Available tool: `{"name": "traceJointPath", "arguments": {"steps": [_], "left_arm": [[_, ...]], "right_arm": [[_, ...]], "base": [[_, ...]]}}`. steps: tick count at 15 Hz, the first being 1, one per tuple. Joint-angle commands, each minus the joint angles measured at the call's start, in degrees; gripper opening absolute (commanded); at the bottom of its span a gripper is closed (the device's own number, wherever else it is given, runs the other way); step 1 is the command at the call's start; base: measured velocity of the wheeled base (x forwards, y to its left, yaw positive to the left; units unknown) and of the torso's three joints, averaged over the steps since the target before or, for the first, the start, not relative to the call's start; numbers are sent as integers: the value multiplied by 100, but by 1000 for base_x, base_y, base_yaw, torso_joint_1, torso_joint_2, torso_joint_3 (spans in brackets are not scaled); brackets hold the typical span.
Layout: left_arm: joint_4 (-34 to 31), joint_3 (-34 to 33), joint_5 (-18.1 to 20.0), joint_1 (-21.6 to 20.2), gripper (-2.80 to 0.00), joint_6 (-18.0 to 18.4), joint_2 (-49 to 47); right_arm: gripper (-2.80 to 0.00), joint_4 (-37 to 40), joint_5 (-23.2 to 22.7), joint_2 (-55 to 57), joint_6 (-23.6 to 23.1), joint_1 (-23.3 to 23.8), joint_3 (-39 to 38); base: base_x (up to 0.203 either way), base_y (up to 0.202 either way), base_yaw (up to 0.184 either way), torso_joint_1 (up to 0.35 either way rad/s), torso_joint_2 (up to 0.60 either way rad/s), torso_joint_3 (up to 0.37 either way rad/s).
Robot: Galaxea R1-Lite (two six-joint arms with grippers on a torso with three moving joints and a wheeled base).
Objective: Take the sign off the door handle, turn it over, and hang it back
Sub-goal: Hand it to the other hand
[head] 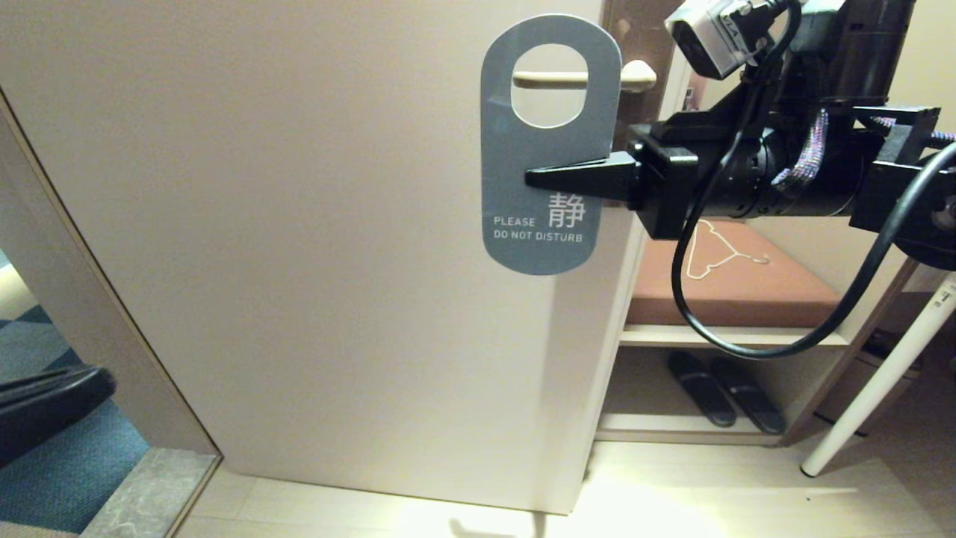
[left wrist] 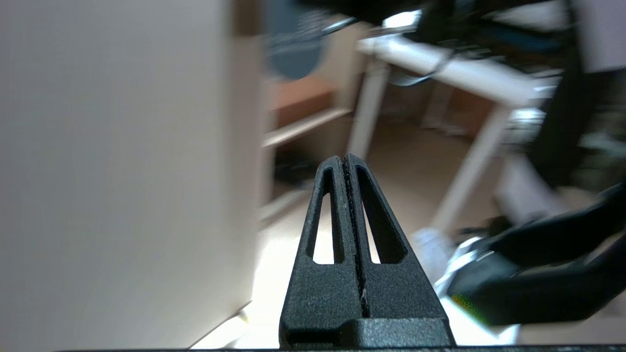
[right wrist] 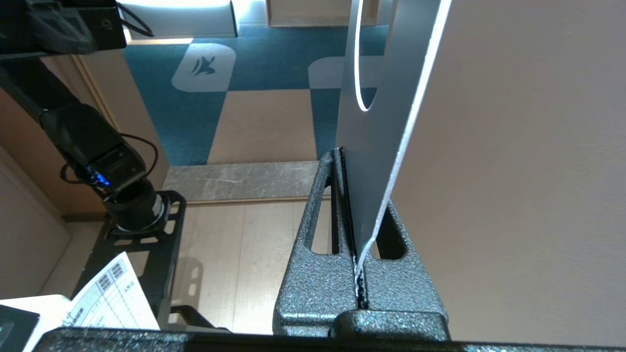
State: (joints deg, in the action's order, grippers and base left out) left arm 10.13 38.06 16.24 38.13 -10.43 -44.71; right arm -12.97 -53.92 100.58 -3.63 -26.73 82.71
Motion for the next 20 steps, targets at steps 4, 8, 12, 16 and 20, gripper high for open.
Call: {"name": "traceJointPath", "arguments": {"steps": [4, 8, 12, 16, 20], "left_arm": [[939, 421, 482, -2, -280, -173, -1737], [1480, 795, 1896, -814, -280, -190, -2596], [1504, 959, 2576, -944, -280, -164, -2841], [2098, 959, 3149, -1003, -280, -132, -3305], [2824, 970, 3531, -1001, -280, -135, -3780]], "right_arm": [[-280, 5, -33, 48, 34, 19, 261], [-280, 5, -229, 58, 100, 19, 361], [-280, 5, -585, 40, 100, 10, 351], [-280, 31, -994, -13, 228, -7, 343], [-280, 14, -1134, -57, 416, -25, 309]], "base": [[0, 0, 0, 0, 0, 0], [0, 0, 0, 0, 0, 0], [0, 0, 0, 0, 0, 0], [0, 0, 0, 0, 0, 0], [0, 0, 0, 0, 0, 0]]}}
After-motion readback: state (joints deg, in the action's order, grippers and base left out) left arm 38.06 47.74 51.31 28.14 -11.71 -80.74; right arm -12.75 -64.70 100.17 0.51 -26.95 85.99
